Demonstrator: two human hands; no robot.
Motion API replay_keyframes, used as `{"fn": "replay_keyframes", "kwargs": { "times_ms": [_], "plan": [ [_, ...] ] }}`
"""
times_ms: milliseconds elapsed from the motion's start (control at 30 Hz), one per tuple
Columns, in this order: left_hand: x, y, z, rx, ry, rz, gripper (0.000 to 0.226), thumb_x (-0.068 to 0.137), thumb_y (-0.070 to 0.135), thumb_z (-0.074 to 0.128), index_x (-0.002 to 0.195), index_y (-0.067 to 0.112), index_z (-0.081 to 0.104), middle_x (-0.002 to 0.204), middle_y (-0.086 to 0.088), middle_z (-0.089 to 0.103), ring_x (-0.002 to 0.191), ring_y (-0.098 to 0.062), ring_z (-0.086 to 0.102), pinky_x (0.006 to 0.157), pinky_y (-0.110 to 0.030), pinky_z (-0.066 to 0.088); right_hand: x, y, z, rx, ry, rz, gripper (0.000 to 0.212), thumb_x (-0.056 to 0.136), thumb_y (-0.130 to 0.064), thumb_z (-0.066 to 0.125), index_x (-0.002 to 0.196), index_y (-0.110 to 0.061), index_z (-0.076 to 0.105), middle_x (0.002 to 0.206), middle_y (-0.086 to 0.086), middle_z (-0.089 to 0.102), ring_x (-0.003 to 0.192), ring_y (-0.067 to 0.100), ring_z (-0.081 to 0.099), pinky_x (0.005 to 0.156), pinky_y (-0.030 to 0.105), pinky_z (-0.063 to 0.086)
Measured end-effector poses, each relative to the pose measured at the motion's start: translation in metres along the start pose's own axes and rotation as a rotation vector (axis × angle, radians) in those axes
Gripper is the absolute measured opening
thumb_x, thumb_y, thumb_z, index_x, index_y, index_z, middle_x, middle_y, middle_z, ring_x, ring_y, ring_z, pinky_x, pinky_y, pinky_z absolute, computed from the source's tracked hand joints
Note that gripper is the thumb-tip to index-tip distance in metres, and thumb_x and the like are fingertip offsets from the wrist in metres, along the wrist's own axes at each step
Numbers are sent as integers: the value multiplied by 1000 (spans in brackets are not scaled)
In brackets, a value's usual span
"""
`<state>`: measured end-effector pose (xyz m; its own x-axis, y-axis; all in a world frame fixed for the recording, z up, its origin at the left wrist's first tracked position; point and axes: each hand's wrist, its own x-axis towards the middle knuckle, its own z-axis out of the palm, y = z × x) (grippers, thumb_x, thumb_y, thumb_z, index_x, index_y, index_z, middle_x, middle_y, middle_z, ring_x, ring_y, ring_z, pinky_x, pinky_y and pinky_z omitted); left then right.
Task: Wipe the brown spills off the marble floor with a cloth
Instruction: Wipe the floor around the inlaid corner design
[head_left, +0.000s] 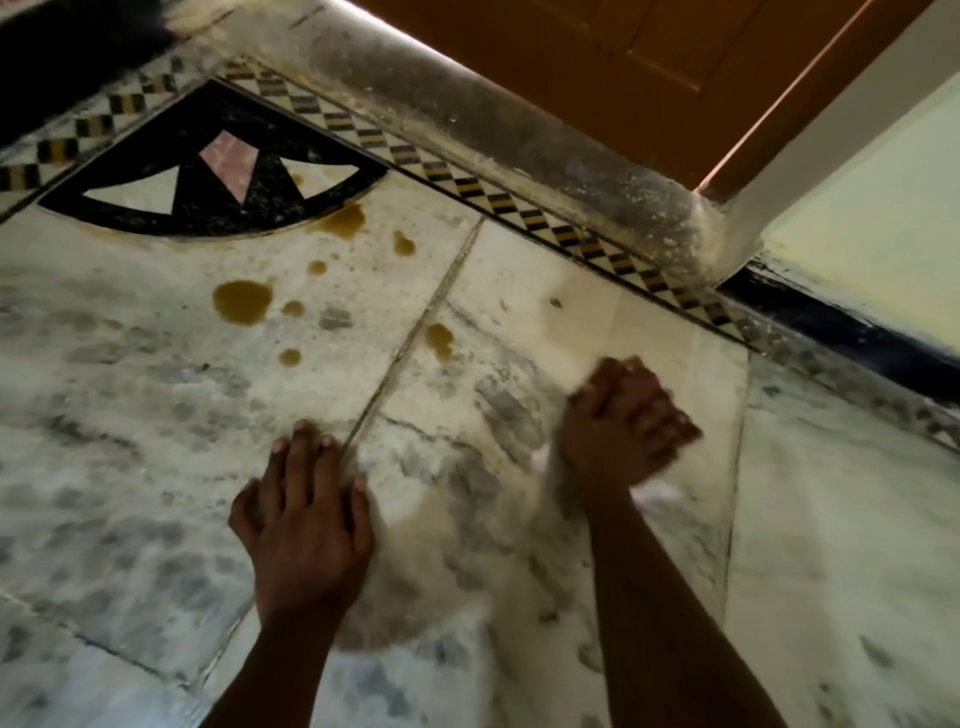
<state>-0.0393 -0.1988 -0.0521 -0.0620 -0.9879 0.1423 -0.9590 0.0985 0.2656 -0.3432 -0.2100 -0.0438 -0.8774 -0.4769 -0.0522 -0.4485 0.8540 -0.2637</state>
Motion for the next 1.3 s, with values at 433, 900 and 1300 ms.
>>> {"fn": "replay_keyframes", "kwargs": {
  "times_ms": [433,900,1300],
  "plan": [
    [0,-3,0,-2,28,8,50,101,42,53,143,18,60,164,-7,51,150,-31,48,114,-54,32,-71,-18,18,-38,-97,-293,71,102,-70,18,168,-43,11,178,15,14,163,46,8,128,67,7],
    [73,-149,-39,134,-61,-23,69,105,54,28,164,20,36,174,-16,33,159,-39,34,122,-61,34,-90,-83,27,62,-231,-305,74,104,-66,30,170,-37,13,179,17,3,164,45,-4,129,62,-4],
    [84,-179,-29,31,1,-123,61,104,59,31,161,39,42,176,0,31,162,-26,28,122,-54,26,-155,-84,54,-147,-168,-1021,67,101,-72,26,165,-53,17,178,5,20,167,33,5,131,58,14]
  ]
}}
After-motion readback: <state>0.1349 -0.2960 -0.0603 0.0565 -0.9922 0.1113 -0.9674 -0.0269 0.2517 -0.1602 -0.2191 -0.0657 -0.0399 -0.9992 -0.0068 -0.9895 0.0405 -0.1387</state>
